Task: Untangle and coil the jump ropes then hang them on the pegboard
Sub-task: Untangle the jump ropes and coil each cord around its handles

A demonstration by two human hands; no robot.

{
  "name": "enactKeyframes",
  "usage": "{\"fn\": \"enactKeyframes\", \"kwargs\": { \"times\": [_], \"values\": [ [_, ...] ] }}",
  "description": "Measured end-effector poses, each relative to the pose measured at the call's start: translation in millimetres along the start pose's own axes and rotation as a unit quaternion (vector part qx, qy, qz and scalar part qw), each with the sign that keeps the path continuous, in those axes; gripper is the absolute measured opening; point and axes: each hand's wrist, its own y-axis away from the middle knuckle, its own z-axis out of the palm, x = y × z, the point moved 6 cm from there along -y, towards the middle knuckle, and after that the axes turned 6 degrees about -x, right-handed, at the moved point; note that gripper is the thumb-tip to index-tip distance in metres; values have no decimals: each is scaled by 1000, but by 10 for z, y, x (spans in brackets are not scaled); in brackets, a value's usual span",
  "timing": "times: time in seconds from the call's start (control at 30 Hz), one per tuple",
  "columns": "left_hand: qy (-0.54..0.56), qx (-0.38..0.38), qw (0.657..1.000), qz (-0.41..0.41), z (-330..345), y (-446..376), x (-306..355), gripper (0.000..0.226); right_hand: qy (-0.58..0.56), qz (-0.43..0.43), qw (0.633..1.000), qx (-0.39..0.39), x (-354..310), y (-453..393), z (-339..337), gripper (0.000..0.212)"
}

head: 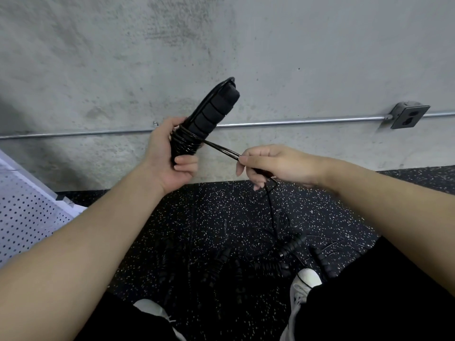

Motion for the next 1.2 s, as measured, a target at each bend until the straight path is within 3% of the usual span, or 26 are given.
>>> {"fn": "enactKeyframes", "kwargs": {
  "times": [0.2,0.33,0.4,0.47,0.63,0.8,0.9,1.1,1.2],
  "values": [
    [-59,-52,997,-23,56,18,-66,25,80,77,994,-6,108,-49,41,38],
    [-124,-101,985,-68,125,69,-169,19,111,94,988,45,88,-111,4,38],
    [-173,-94,977,-83,136,98,-207,24,121,89,987,65,49,-90,-38,30],
    [-221,-77,969,-84,139,119,-200,27,116,97,985,88,52,-51,-105,37],
    [-385,-85,914,-99,129,132,-195,31,7,112,987,115,117,-107,-225,17],
    [-523,-117,841,-74,225,150,-256,17,30,128,983,131,113,-150,-200,18],
    [-539,-116,833,-44,250,146,-267,11,9,127,981,149,119,-143,-245,20],
    [-578,-104,809,-31,287,122,-268,39,1,122,978,170,113,-111,-286,22],
    [-583,-90,807,-28,273,107,-280,30,-5,120,977,177,109,-125,-275,22]
  ]
}}
